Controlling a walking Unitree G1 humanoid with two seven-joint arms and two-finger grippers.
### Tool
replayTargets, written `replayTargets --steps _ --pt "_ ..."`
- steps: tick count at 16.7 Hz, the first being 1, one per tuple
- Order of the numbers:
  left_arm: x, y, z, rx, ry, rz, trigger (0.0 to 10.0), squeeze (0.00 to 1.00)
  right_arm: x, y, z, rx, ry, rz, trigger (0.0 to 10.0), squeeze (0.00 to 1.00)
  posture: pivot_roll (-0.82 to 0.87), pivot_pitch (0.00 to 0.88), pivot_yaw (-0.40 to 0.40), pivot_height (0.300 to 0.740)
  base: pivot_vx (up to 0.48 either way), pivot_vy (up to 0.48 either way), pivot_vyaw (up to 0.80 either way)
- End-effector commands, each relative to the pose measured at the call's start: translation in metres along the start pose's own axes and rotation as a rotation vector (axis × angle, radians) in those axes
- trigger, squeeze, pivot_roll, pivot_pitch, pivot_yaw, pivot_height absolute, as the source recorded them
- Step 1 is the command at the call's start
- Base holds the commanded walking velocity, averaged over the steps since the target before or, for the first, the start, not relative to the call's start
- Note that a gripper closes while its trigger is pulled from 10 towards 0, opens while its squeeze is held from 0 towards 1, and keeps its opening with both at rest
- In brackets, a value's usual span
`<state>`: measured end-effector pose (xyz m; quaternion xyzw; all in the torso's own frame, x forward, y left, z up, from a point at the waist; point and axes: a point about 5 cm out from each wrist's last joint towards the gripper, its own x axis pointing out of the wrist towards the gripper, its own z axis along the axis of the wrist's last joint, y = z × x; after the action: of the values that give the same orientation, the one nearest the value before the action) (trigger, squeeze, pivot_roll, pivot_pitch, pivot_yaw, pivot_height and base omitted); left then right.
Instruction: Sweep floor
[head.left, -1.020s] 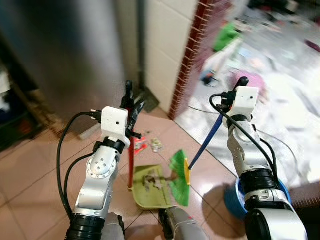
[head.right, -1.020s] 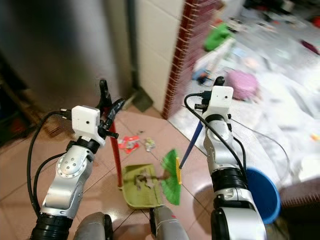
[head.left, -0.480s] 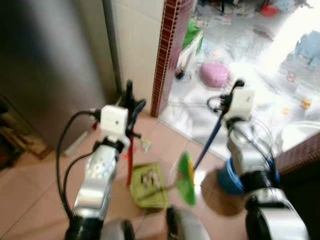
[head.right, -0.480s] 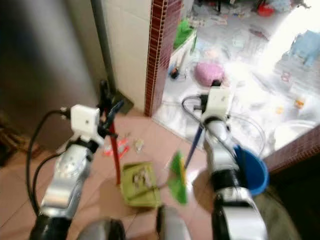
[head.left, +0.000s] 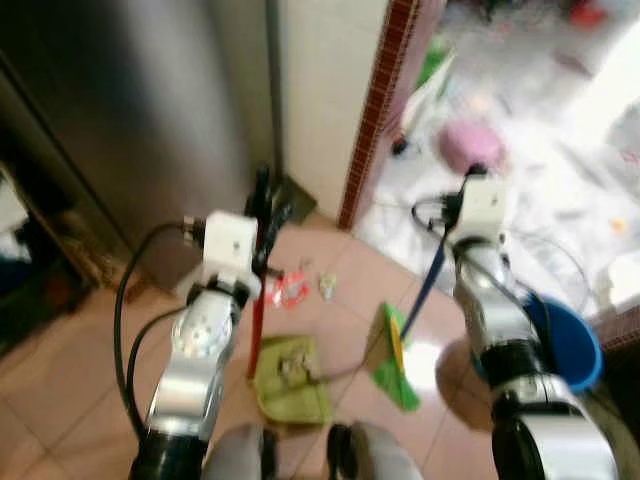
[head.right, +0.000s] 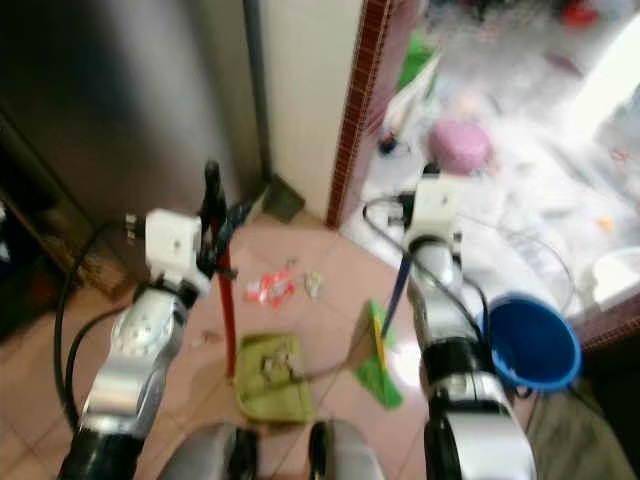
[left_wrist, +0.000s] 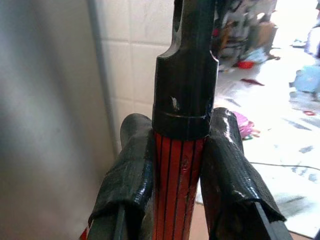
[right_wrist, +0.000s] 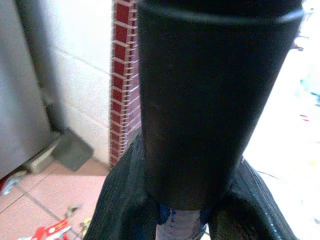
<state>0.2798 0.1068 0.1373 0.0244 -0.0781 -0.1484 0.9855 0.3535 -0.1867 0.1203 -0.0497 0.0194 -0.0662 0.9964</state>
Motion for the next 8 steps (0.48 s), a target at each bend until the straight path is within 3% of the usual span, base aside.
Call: replayTargets --steps 1,2,8 --pt "0.0043 -0.0036 0.0154 -0.006 -0.071 -0.019 10.0 0.00 -0.0024 -0.0026 -0.0073 -0.005 0.028 -0.021 10.0 0.00 0.00 0.126 -0.052 0.740 0.000 0.334 -0.80" --pt "0.0045 -0.0036 0.0157 -0.009 -0.073 -0.020 10.0 0.00 -0.0032 -0.0013 -0.0085 -0.007 0.031 -0.020 10.0 0.00 0.00 0.125 -0.051 0.740 0.000 0.326 -0.80" --pt "0.0053 -0.0041 0.0195 -0.060 -0.084 -0.047 10.0 0.00 -0.0034 -0.0017 -0.0111 -0.016 0.042 -0.035 10.0 0.00 0.00 0.121 -0.044 0.740 0.000 0.000 -0.80"
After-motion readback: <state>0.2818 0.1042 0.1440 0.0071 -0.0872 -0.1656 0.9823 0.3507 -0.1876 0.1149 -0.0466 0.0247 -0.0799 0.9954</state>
